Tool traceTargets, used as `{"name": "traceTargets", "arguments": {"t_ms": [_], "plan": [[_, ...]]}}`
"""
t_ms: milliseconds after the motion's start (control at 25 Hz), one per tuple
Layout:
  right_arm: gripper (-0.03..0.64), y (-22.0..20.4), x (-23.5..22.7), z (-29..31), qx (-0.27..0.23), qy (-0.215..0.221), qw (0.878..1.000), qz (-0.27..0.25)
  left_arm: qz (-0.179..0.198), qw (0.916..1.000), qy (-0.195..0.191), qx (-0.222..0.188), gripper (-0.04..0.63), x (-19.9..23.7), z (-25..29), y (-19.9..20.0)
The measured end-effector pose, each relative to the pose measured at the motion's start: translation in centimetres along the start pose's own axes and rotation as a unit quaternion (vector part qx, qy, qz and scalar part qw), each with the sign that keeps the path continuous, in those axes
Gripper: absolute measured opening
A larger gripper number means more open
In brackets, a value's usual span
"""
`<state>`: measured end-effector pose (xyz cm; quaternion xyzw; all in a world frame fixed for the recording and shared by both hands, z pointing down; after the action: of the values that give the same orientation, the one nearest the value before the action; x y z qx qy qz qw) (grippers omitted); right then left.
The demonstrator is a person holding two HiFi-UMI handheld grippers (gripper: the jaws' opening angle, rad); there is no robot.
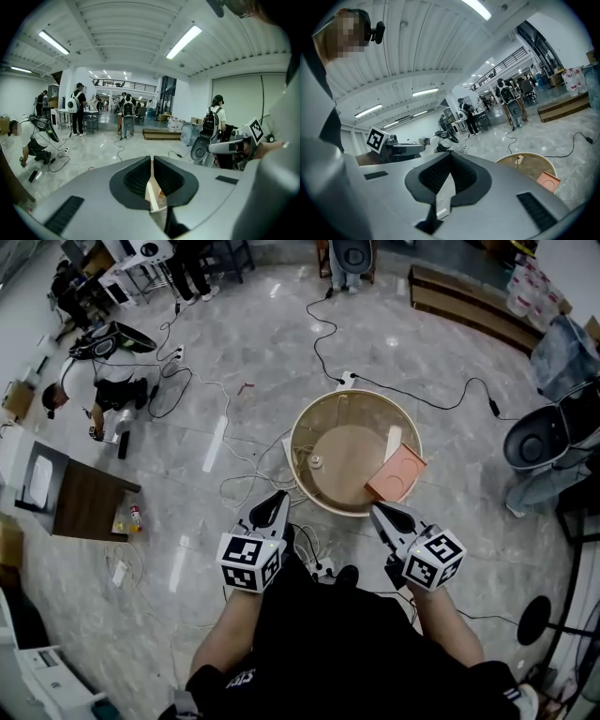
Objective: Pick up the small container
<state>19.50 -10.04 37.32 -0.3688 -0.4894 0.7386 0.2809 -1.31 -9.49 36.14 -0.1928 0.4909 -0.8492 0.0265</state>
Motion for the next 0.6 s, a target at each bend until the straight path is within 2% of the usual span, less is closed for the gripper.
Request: {"name": "traceTargets", "arguments": {"t_ms": [200,360,480,600], "plan": [[0.014,1.3,-2.3,4.8,0.014,-0.004,1.000,-0.013,-0.005,0.9999,-0.014,0.007,0.034,3.3,4.0,1.4],[0.014,2.4,-4.9,9.0,0.007,-0.023,1.000,0.005,0.004,0.9991,-0.032,0.028,0.033,6.6,8.1,2.6],[0.014,2.8,-6.8,12.9,0.025,-0.030,0.999,0.013,0.018,0.9980,-0.048,0.037,0.034,8.7,11.5,3.9],[0.014,1.8,-8.5,15.8,0.043,-0.033,0.998,0.029,0.014,0.9959,-0.065,0.061,0.033,10.0,14.4,3.4]]}}
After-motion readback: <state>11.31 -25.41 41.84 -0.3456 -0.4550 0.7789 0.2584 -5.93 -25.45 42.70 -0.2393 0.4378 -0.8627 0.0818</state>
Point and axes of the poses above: the fingertips, and each gripper's own axes: z forward along the fingers, x to its left, y out of its top, the point moved 3 cm from there along -z, backward along the fingers, and after that the axes turned 12 degrees about -z, right-handed, at the moved point
